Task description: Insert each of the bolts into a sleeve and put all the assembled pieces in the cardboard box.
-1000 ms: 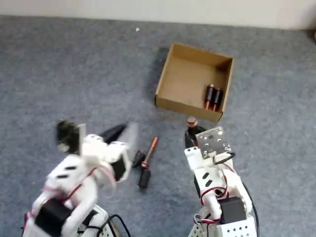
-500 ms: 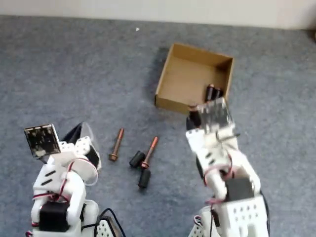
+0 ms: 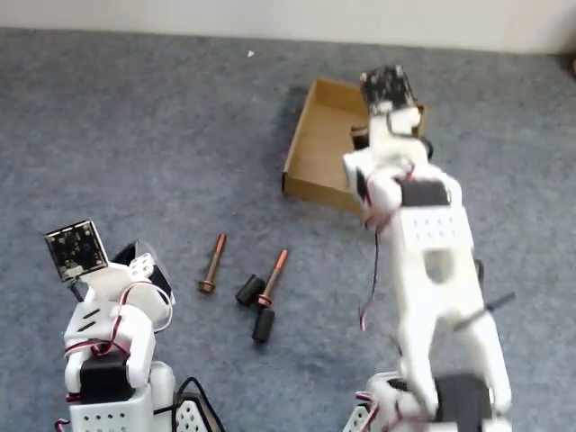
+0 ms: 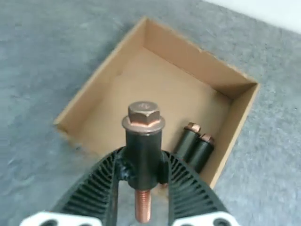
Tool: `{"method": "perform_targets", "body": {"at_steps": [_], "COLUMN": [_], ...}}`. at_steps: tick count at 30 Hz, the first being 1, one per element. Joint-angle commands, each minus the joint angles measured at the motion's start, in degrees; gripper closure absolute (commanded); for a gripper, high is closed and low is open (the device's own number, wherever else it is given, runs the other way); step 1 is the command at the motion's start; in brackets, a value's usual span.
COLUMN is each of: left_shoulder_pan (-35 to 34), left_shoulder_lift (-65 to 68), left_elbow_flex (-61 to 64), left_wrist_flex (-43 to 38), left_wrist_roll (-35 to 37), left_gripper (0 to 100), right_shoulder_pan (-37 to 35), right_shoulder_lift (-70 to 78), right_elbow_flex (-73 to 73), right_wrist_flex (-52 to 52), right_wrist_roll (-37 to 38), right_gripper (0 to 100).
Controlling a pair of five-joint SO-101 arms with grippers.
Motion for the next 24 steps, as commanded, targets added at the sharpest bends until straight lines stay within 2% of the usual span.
{"method": "perform_targets", "body": {"at_steps": [1, 12, 16, 21, 24], "left_shoulder_pan": [-0.5, -0.5, -0.5, -0.5, -0.5], "left_shoulder_lift": [-0.3, -0.3, -0.3, -0.3, -0.3], "left_elbow_flex": [-0.3, -0.2, -0.2, -0.2, -0.2], "left_wrist_flex": [0.1, 0.4, 0.4, 0.4, 0.4], "left_wrist_roll": [-0.9, -0.9, -0.9, -0.9, -0.9], "left_gripper": [99, 99, 99, 99, 99], "right_shoulder_pan": [2.3, 4.9, 4.9, 4.9, 4.7], "right_shoulder_lift": [10.3, 41.6, 45.2, 45.6, 45.6], "right_elbow_flex": [-13.4, -40.3, -43.6, -43.6, -44.0], "right_wrist_flex": [-2.1, -1.7, -1.7, -1.4, 3.6], "right_wrist_roll": [-0.2, -0.3, -0.3, -0.4, -0.3], "right_gripper": [99.3, 98.8, 96.9, 86.2, 85.1]}}
